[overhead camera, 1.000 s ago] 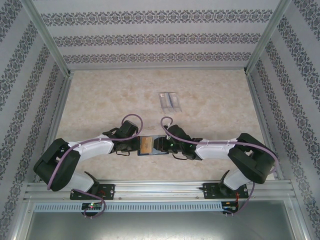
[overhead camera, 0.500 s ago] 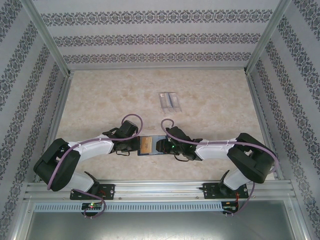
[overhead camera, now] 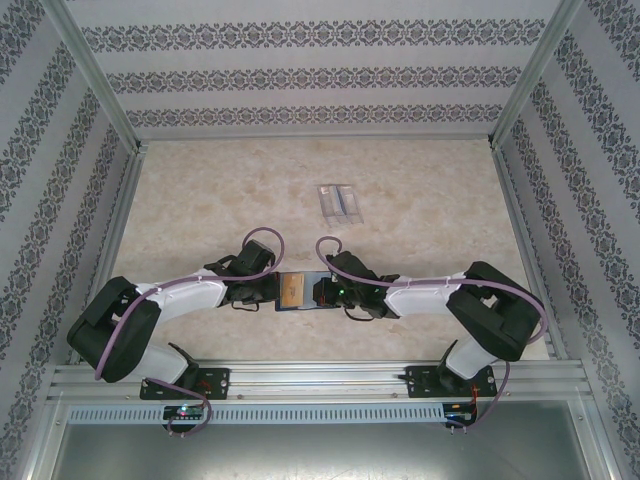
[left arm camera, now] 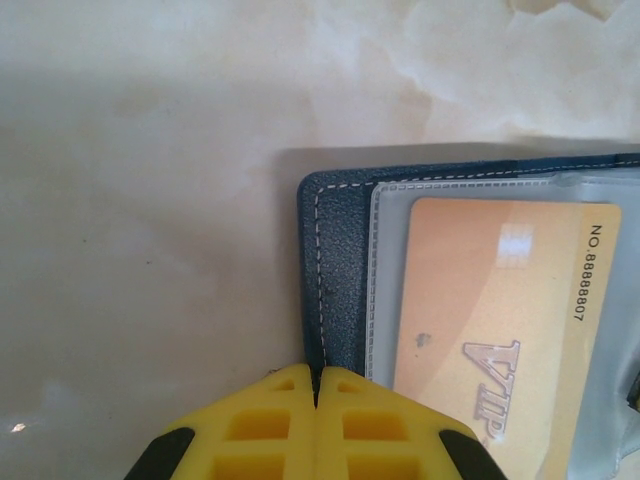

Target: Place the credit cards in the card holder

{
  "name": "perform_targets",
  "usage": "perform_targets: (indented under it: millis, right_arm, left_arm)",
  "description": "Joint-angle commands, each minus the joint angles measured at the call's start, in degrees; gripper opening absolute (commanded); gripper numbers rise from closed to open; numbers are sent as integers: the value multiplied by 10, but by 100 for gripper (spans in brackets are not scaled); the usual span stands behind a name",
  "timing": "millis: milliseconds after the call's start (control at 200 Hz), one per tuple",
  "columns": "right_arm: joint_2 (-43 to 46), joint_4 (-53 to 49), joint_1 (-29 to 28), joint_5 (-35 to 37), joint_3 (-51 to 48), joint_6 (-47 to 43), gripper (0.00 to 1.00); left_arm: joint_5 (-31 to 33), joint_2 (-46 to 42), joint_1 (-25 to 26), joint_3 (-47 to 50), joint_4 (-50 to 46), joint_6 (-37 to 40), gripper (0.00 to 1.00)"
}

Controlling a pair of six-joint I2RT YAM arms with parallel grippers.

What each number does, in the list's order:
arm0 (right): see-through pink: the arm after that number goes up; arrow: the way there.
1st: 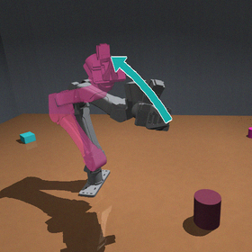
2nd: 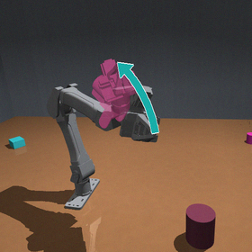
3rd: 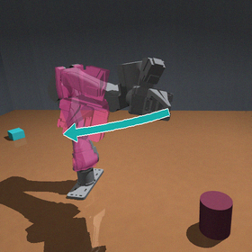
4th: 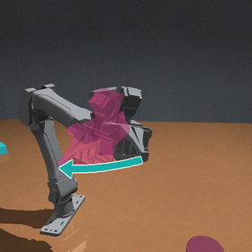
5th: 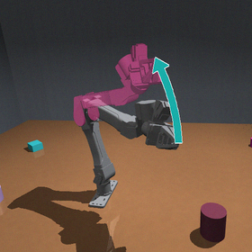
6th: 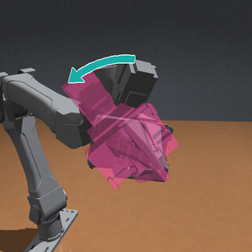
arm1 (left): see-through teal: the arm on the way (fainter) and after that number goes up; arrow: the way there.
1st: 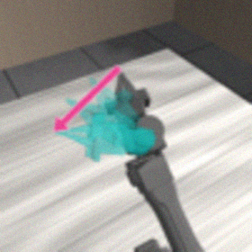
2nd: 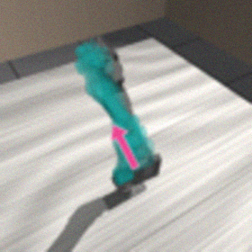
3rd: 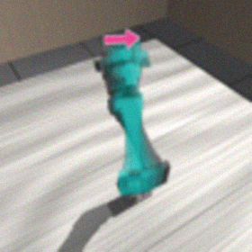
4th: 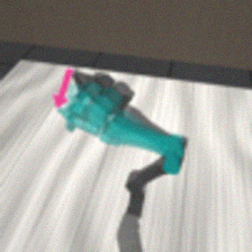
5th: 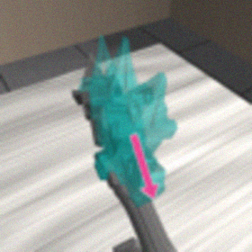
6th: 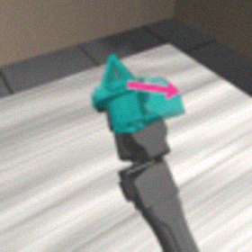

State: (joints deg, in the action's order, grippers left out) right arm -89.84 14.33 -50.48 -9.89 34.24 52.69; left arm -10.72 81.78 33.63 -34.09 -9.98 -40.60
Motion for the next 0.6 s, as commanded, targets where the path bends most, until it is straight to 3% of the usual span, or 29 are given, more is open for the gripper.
perform_targets:
  millis: [0, 595]
  right_arm:
    - [28, -9, 3, -3, 7, -8, 0]
    - [78, -27, 21, -1, 1, -14, 0]
  left_arm:
    - [12, 17, -8, 24, -6, -4, 3]
    - [4, 17, -15, 27, -1, -6, 8]
